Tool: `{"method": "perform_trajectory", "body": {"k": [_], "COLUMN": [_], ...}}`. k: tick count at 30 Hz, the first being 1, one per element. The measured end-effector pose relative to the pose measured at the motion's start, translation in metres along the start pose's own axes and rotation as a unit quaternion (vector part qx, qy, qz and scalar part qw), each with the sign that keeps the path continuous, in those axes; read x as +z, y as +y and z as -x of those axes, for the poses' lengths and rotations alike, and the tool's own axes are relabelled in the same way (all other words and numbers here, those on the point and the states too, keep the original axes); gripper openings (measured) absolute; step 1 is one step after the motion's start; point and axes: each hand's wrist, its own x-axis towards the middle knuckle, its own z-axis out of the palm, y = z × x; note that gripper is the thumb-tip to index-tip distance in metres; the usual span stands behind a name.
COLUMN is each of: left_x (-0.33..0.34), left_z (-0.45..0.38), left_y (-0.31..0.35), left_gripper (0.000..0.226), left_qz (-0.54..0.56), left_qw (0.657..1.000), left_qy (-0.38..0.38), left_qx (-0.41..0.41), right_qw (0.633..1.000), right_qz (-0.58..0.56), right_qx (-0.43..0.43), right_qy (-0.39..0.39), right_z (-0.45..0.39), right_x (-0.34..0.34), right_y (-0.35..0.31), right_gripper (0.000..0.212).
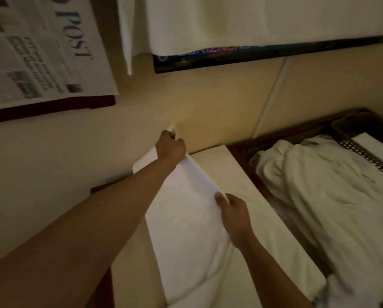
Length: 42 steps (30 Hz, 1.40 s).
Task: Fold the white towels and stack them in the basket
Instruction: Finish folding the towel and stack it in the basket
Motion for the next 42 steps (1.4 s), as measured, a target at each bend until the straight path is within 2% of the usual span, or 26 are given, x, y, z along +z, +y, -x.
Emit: {"method": "perform_trajectory", "body": {"k": [4,7,8,10,12,14,16,18,21,23,24,27,30,32,35,39,42], "left_x": [0.121,0.197,0.202,0.198,0.169,0.127,0.085,0.057,0.038,0.031,0.029,0.025,0.026,0.028,0.029,0.032,0.045], "left_z": [-0.005,0.002,0.006,0.002,-0.012,-0.032,-0.050,-0.065,-0.074,-0.075,-0.076,-0.080,-0.082,-0.082,-0.082,-0.087,-0.091], "left_y": [0.021,0.005,-0.007,-0.034,-0.063,-0.086,-0.096,-0.105,-0.113,-0.117,-0.118,-0.128,-0.136,-0.137,-0.140,-0.157,-0.166], "left_gripper": [0.031,0.033,0.033,0.027,0.021,0.029,0.036,0.045,0.050,0.051,0.054,0.065,0.079,0.067,0.050,0.040,0.038], "left_qz": [-0.033,-0.045,-0.048,-0.069,-0.131,-0.234,-0.362,-0.455,-0.505,-0.529,-0.531,-0.504,-0.478,-0.454,-0.430,-0.398,-0.359], "left_qw": [0.998,0.984,0.978,0.978,0.974,0.956,0.921,0.884,0.856,0.844,0.843,0.859,0.875,0.888,0.902,0.916,0.927], "left_qy": [-0.051,-0.174,-0.200,-0.194,-0.129,-0.060,-0.048,-0.075,-0.102,-0.088,-0.083,-0.087,-0.068,-0.041,-0.003,0.034,0.086], "left_qx": [0.013,-0.021,-0.019,0.040,0.131,0.165,0.134,0.073,0.041,0.030,0.015,-0.036,-0.033,-0.053,-0.045,-0.035,-0.071], "right_qw": [0.996,0.973,0.961,0.935,0.910,0.914,0.932,0.945,0.947,0.952,0.957,0.970,0.958,0.945,0.940,0.925,0.910], "right_qz": [0.042,0.187,0.229,0.293,0.353,0.361,0.329,0.299,0.286,0.273,0.256,0.208,0.259,0.304,0.308,0.345,0.380], "right_qx": [0.053,0.133,0.150,0.174,0.164,0.109,0.066,0.028,-0.002,-0.025,-0.042,-0.108,-0.107,-0.091,-0.103,-0.145,-0.163], "right_qy": [0.050,-0.003,-0.035,-0.100,-0.144,-0.151,-0.136,-0.130,-0.148,-0.139,-0.127,-0.067,-0.059,-0.080,-0.105,-0.062,-0.038], "right_z": [-0.075,-0.118,-0.121,-0.137,-0.161,-0.197,-0.232,-0.267,-0.304,-0.320,-0.324,-0.327,-0.329,-0.338,-0.352,-0.357,-0.356], "right_x": [-0.067,-0.091,-0.093,-0.099,-0.096,-0.083,-0.067,-0.049,-0.030,-0.023,-0.023,-0.028,-0.026,-0.021,-0.018,-0.016,-0.009], "right_y": [0.053,0.095,0.099,0.096,0.083,0.073,0.061,0.049,0.035,0.033,0.035,0.040,0.046,0.045,0.041,0.051,0.057], "right_gripper": [0.041,0.036,0.032,0.029,0.038,0.049,0.056,0.056,0.053,0.039,0.031,0.025,0.023,0.025,0.031,0.032,0.033]}}
